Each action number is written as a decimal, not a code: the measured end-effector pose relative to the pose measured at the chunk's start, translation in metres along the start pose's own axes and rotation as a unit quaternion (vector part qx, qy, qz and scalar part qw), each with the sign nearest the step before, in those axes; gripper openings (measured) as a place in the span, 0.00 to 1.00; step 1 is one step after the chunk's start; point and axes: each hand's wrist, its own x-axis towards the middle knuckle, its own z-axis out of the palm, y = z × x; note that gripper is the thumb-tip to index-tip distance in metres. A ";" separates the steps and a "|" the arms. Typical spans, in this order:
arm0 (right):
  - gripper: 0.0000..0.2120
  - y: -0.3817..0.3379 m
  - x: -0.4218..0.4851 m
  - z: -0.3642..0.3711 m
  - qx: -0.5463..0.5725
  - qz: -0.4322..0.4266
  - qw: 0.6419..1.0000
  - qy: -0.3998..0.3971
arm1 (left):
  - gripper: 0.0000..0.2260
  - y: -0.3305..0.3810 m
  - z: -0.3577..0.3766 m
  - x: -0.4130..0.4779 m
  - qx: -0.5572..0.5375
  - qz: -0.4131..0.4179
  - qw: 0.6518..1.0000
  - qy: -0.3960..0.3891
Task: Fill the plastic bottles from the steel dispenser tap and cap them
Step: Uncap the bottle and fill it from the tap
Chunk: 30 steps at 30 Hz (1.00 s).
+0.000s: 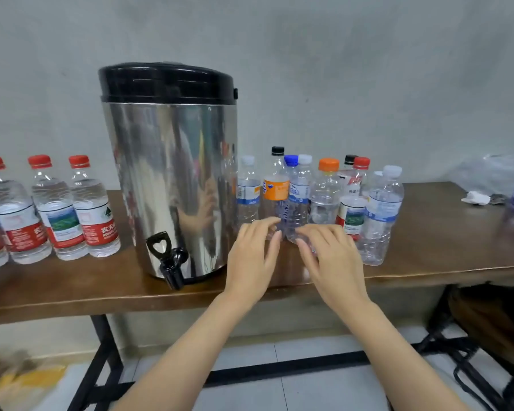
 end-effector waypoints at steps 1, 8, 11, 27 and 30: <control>0.16 0.010 -0.002 -0.001 -0.007 0.018 1.000 -0.008 | 0.14 -0.008 0.016 -0.001 0.036 -0.004 0.999 -0.030; 0.17 0.047 0.004 0.004 -0.030 0.118 0.991 -0.057 | 0.17 -0.052 0.066 -0.014 0.243 -0.068 0.951 -0.178; 0.21 0.053 0.028 0.009 -0.034 0.144 0.987 -0.055 | 0.16 -0.051 0.069 -0.014 0.257 -0.052 0.949 -0.177; 0.36 0.063 0.107 0.033 -0.063 0.220 0.965 -0.128 | 0.17 -0.052 0.071 -0.015 0.268 -0.060 0.949 -0.154; 0.36 0.054 0.095 0.026 0.050 0.209 0.973 -0.089 | 0.20 -0.052 0.069 -0.015 0.254 -0.046 0.953 -0.159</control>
